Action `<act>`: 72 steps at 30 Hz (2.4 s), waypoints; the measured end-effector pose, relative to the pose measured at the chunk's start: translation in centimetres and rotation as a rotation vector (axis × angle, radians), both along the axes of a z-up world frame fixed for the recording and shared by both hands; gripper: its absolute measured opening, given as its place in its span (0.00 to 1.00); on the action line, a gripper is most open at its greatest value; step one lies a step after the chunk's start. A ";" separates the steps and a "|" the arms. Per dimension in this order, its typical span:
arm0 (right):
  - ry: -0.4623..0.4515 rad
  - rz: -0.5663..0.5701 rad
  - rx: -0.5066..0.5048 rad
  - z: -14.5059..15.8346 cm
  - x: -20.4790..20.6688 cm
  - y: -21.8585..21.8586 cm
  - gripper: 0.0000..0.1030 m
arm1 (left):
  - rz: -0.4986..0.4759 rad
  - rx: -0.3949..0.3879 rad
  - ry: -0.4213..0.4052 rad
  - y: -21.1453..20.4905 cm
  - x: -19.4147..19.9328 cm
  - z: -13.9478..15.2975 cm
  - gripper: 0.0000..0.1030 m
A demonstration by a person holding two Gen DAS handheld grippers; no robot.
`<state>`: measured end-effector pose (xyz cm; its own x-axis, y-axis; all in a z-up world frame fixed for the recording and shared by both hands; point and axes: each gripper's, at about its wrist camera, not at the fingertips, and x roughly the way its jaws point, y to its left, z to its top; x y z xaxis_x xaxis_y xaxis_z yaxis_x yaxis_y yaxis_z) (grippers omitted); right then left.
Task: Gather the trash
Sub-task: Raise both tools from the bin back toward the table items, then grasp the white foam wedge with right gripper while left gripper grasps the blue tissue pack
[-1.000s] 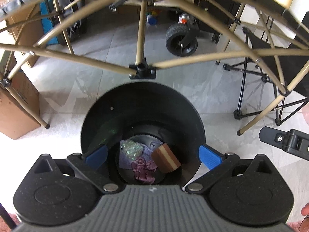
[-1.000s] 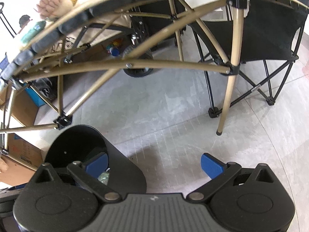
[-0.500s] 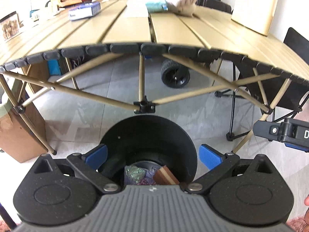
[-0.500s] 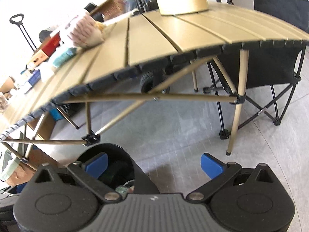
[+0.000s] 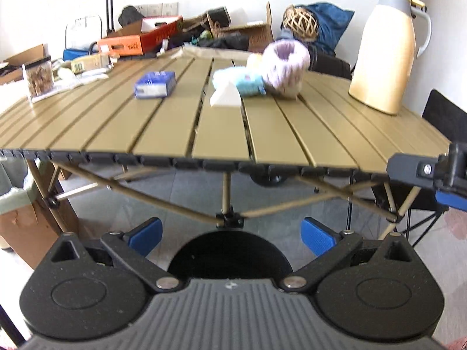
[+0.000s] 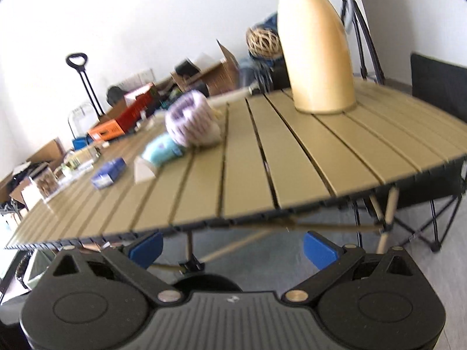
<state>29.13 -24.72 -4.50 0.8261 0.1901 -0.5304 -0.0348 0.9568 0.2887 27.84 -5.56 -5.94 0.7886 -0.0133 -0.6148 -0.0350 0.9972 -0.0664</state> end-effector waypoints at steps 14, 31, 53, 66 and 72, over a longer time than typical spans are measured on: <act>-0.135 0.029 -0.029 4.8 4.1 3.8 1.00 | 0.111 -0.001 -0.109 4.2 2.6 4.6 1.00; -0.203 0.092 -0.044 4.2 11.2 9.4 1.00 | 0.255 -0.035 -0.140 10.1 8.9 6.1 1.00; -0.072 0.167 -0.175 0.8 18.9 15.5 0.84 | 0.330 -0.094 -0.160 15.5 14.8 7.2 1.00; -0.009 0.197 -0.181 -0.6 20.3 17.2 0.37 | 0.326 -0.056 -0.155 16.0 15.6 6.7 1.00; -0.024 0.189 -0.174 -0.6 20.1 17.3 0.31 | 0.309 -0.039 -0.143 15.9 16.0 6.3 1.00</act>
